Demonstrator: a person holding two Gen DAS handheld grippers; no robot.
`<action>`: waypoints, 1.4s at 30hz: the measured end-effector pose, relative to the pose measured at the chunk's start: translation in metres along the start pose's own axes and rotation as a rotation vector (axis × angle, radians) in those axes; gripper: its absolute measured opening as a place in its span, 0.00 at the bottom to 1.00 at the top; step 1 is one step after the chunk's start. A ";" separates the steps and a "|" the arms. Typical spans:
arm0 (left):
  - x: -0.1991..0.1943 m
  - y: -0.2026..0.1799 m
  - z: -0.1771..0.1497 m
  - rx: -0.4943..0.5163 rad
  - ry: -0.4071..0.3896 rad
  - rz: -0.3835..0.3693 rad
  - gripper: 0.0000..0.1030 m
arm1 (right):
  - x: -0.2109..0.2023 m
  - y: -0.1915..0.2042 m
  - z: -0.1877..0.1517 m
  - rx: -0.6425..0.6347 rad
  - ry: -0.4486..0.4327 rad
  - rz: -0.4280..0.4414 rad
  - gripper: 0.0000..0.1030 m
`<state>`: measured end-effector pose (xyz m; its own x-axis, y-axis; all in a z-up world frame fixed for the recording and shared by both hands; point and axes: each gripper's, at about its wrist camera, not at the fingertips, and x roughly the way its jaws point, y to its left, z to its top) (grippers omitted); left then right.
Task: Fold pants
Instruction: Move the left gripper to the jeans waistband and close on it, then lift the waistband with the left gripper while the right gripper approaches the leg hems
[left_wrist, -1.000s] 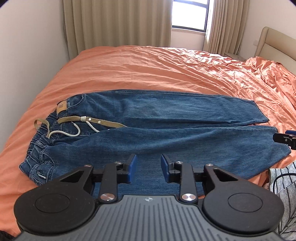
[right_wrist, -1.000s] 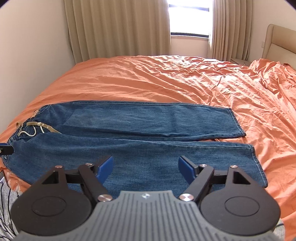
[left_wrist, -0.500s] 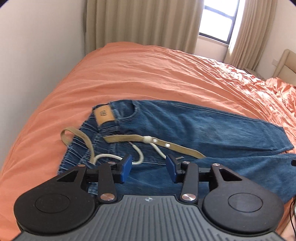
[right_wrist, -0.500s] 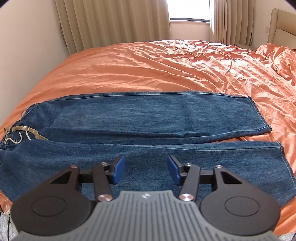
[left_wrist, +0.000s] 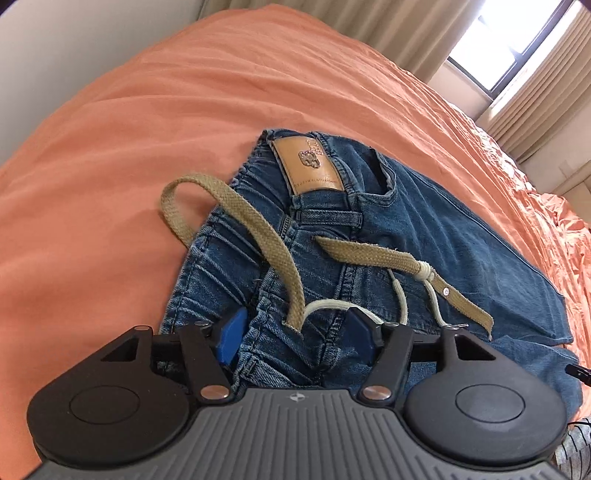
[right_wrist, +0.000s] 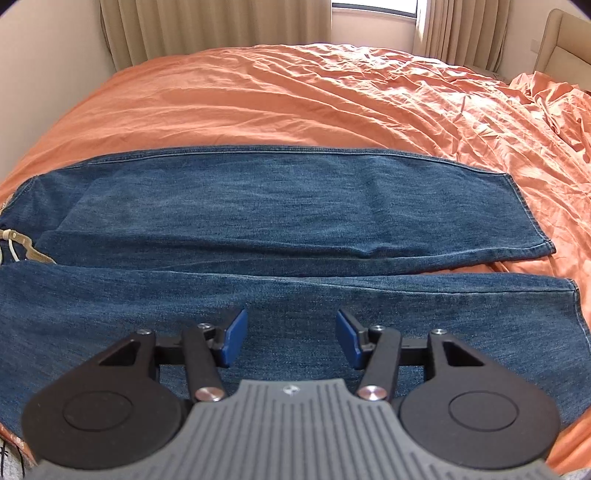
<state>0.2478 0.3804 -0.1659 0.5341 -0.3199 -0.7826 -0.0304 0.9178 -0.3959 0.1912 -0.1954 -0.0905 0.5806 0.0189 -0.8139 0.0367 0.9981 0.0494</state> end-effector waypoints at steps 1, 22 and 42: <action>0.002 0.001 0.000 0.003 -0.001 -0.010 0.66 | 0.004 0.001 0.000 0.005 0.013 -0.006 0.49; -0.040 -0.039 -0.009 0.075 -0.168 0.323 0.07 | -0.008 -0.036 -0.008 0.130 0.023 -0.154 0.49; -0.056 -0.118 -0.036 0.417 -0.046 0.359 0.35 | -0.081 -0.075 -0.008 0.033 -0.001 -0.069 0.58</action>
<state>0.1914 0.2818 -0.0923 0.5884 0.0328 -0.8079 0.1149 0.9856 0.1237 0.1351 -0.2716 -0.0324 0.5763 -0.0504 -0.8157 0.1039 0.9945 0.0120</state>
